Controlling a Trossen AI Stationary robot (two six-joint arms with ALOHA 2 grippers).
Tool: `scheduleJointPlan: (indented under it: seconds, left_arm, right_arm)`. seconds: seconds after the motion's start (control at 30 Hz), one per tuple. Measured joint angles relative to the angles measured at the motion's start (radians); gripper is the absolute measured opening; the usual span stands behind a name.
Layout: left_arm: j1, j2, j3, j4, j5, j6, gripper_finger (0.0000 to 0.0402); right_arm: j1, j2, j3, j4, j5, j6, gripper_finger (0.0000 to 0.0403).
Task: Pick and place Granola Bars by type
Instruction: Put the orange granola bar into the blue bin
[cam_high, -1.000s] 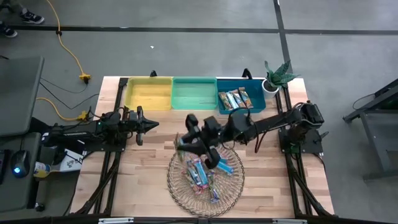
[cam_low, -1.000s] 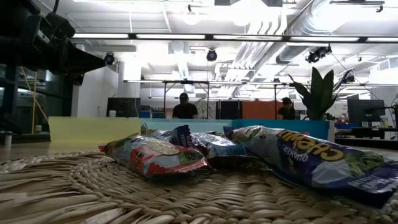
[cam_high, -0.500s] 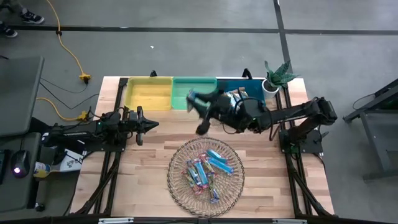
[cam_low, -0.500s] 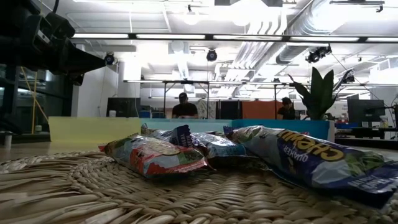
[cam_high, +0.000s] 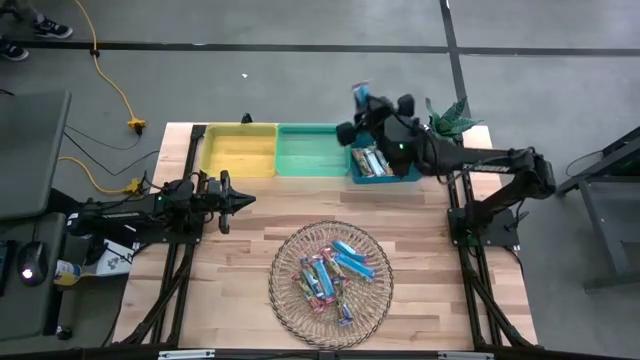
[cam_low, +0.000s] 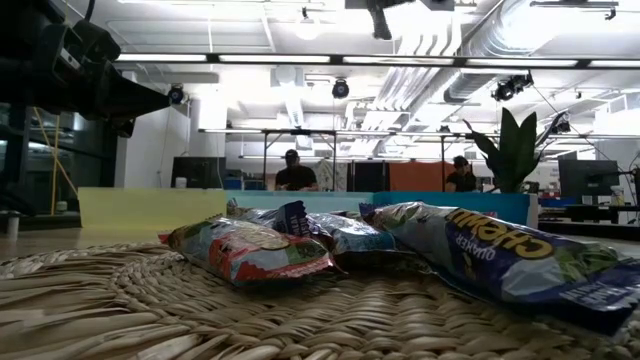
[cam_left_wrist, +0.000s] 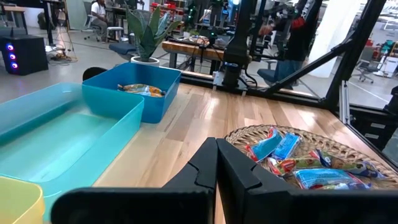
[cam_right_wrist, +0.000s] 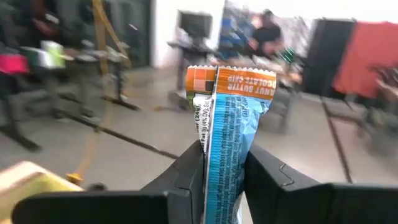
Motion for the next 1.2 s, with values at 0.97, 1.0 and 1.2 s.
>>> scheduleJointPlan:
  seconds: [0.97,1.0,1.2]
  left_arm:
    - [0.0,0.0,0.0,0.0,0.0,0.0,0.0]
    - [0.0,0.0,0.0,0.0,0.0,0.0,0.0]
    - [0.0,0.0,0.0,0.0,0.0,0.0,0.0]
  right_arm:
    - [-0.592,-0.036,-0.44,-0.611,-0.772,0.657,0.0078]
    - [-0.595,-0.036,-0.466,-0.59,-0.786,0.657,0.0078]
    - [-0.596,-0.036,-0.576,-0.514,-0.784,0.654,0.0078]
